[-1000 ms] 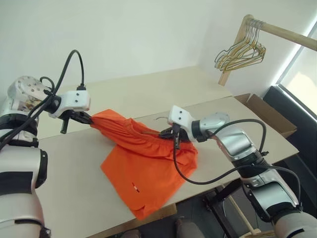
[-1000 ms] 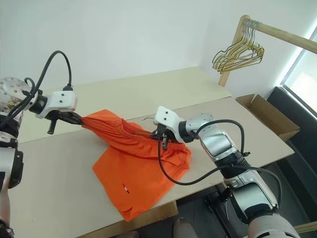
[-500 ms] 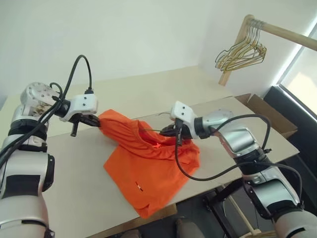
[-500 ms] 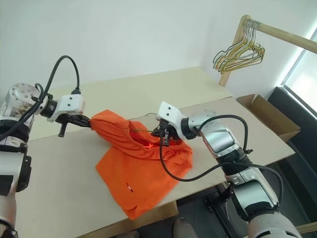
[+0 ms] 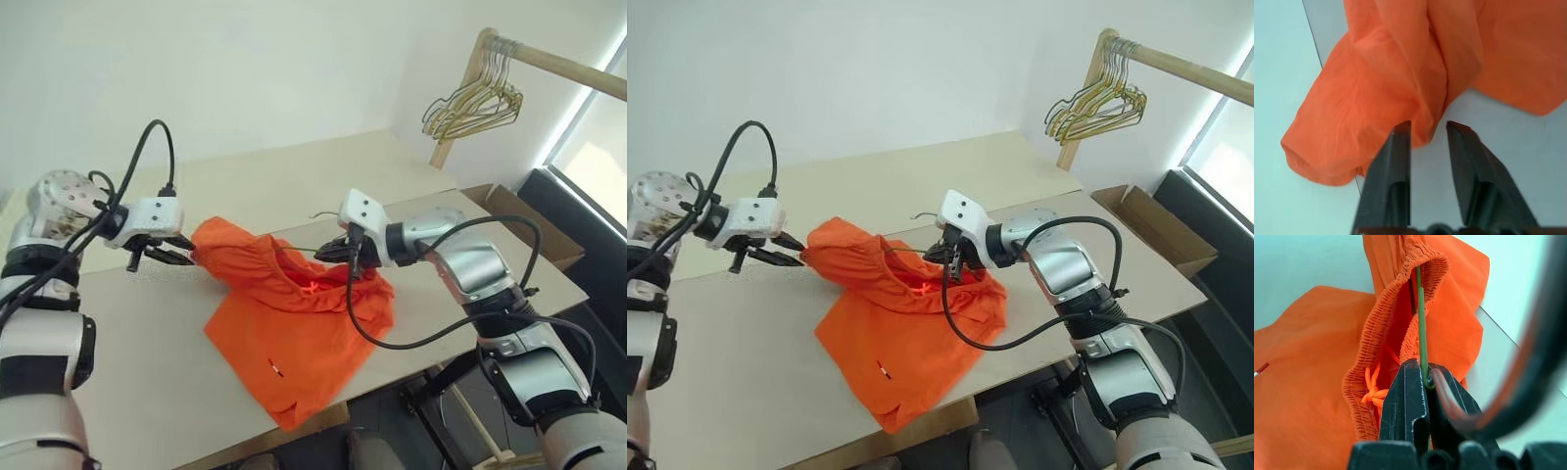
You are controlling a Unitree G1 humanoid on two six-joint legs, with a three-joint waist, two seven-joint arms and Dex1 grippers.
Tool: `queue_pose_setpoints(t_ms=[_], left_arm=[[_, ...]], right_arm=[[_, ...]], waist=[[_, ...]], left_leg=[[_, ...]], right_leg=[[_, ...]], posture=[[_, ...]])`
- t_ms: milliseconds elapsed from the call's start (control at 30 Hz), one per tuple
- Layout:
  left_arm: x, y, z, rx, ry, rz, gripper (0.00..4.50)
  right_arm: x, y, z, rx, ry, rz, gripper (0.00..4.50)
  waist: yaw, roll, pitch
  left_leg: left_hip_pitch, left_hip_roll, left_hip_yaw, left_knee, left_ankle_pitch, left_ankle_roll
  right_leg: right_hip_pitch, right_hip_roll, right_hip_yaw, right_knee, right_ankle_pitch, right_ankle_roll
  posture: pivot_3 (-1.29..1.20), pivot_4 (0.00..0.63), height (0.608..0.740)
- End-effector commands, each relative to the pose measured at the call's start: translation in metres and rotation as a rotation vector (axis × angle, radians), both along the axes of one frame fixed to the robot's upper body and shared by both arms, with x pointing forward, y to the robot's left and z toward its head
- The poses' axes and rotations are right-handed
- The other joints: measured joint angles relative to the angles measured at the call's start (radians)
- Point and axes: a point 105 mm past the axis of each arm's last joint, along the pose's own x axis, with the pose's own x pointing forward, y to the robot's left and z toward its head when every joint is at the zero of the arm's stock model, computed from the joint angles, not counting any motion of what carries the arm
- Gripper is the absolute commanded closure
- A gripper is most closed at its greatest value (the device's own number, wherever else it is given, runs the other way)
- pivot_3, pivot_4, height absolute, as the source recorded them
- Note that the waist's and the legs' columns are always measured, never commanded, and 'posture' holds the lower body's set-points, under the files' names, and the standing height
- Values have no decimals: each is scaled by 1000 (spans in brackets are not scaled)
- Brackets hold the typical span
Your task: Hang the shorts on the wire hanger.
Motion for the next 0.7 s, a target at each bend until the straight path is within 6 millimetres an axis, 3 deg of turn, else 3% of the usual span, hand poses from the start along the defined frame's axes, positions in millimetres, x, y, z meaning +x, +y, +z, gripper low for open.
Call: queue_pose_setpoints(t_ms=[33, 233, 333, 467, 600, 700], left_arm=[[2, 4, 16, 14, -54, 5, 1941], [10, 1, 40, -41, -134, 27, 122], [15, -17, 62, -173, -175, 4, 27], [15, -57, 83, -364, -151, -97, 27], [6, -94, 68, -346, -89, -252, 27], [3, -109, 51, -298, -39, -312, 27]], right_arm=[[2, -2, 23, 24, -62, 16, 4500], [4, -10, 33, 3, -79, 27, 4500], [2, -12, 36, -15, -92, 42, 4500], [2, -14, 44, -40, -120, 54, 4500], [2, -16, 58, -53, -149, 68, 4500], [2, -17, 63, -76, -165, 78, 4500]], waist=[[3, 0, 0], [5, 0, 0], [9, 0, 0], [12, 0, 0], [5, 0, 0], [-1, 0, 0]], left_leg=[[0, 0, 0, 0, 0, 0], [0, -1, 0, 0, 0, 0], [0, 0, 0, 0, 0, 0], [-1, 0, 0, 1, 0, 1], [-1, 0, 0, 1, 0, 1], [-1, 0, 0, 1, 0, 1]], right_leg=[[0, 0, 0, 0, 0, 0], [0, 0, 0, 0, 0, 0], [0, 0, -1, 0, 0, 0], [0, -1, -1, 0, 0, 0], [0, -1, 0, 0, 0, 0], [0, -1, 0, 0, 0, 0]], posture=[[-13, 0, 740], [-8, 0, 740], [-8, 0, 740], [-30, 0, 740], [-49, 0, 740], [-63, 0, 740]])
